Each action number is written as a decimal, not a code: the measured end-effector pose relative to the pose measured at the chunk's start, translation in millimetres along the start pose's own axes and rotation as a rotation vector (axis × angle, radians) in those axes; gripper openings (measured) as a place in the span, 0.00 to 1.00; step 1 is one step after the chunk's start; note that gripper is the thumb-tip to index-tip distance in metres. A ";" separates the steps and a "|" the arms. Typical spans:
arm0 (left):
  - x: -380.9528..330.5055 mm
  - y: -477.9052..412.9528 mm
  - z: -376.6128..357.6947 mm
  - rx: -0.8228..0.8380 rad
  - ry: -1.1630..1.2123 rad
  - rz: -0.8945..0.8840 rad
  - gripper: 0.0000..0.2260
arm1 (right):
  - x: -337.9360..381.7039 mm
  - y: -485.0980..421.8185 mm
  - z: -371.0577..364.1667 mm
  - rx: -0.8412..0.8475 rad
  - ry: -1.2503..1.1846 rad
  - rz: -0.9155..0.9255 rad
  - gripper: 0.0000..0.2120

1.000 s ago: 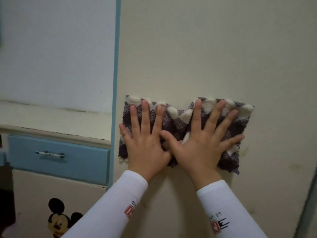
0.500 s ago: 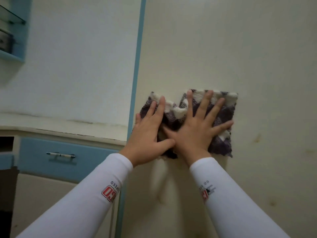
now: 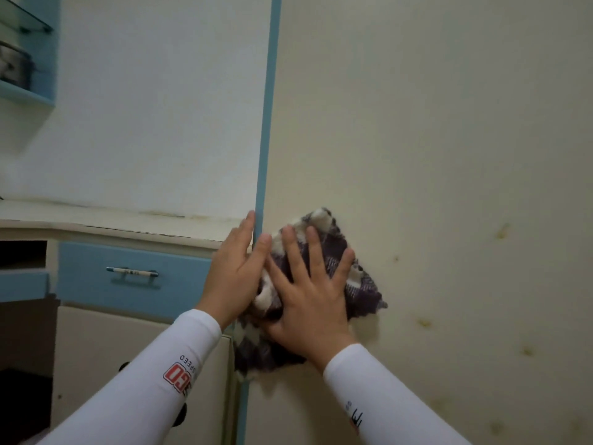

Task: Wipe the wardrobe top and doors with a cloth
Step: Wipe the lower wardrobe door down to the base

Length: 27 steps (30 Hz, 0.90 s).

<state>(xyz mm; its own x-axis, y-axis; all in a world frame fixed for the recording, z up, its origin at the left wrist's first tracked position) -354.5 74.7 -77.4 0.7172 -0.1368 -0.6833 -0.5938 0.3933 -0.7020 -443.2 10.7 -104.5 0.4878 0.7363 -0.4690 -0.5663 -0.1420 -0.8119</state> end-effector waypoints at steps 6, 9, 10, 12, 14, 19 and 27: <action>2.8 0.0 -15.3 -0.072 -0.049 0.042 0.26 | -1.1 -3.6 3.8 0.088 0.054 0.109 0.42; -1.4 -0.4 -16.3 -0.141 -0.101 0.076 0.26 | -18.3 -6.8 15.6 0.068 0.114 0.181 0.41; -4.7 0.4 -18.6 -0.159 -0.110 0.077 0.27 | -27.5 -6.2 19.8 0.047 0.105 0.177 0.41; -9.9 1.9 -24.7 -0.186 -0.078 0.088 0.28 | -50.0 -2.6 27.5 -0.009 0.068 0.144 0.40; -13.5 2.6 -31.8 -0.210 -0.001 0.125 0.30 | -79.9 5.7 35.6 -0.053 0.064 0.090 0.38; -13.6 4.5 -38.8 -0.304 0.018 0.193 0.33 | -172.9 44.4 55.1 -0.078 0.091 -0.077 0.37; -14.8 7.1 -41.3 -0.361 0.014 0.239 0.28 | -252.3 121.0 71.4 -0.066 -0.002 -0.439 0.42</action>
<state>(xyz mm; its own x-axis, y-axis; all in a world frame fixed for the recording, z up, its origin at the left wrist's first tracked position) -384.4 41.9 -80.5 0.5403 -0.0935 -0.8363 -0.8341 0.0721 -0.5470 -682.2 -145.0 -59.6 0.6716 0.7372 -0.0738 -0.2614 0.1426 -0.9546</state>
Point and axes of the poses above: each hand's wrist, its own y-axis away from the middle knuckle, its own z-axis out of the back of the hand, x = y × z, the point moved 6 cm from there along -y, towards the middle knuckle, and after that the axes turned 8 degrees about z, right-handed, at the moved point
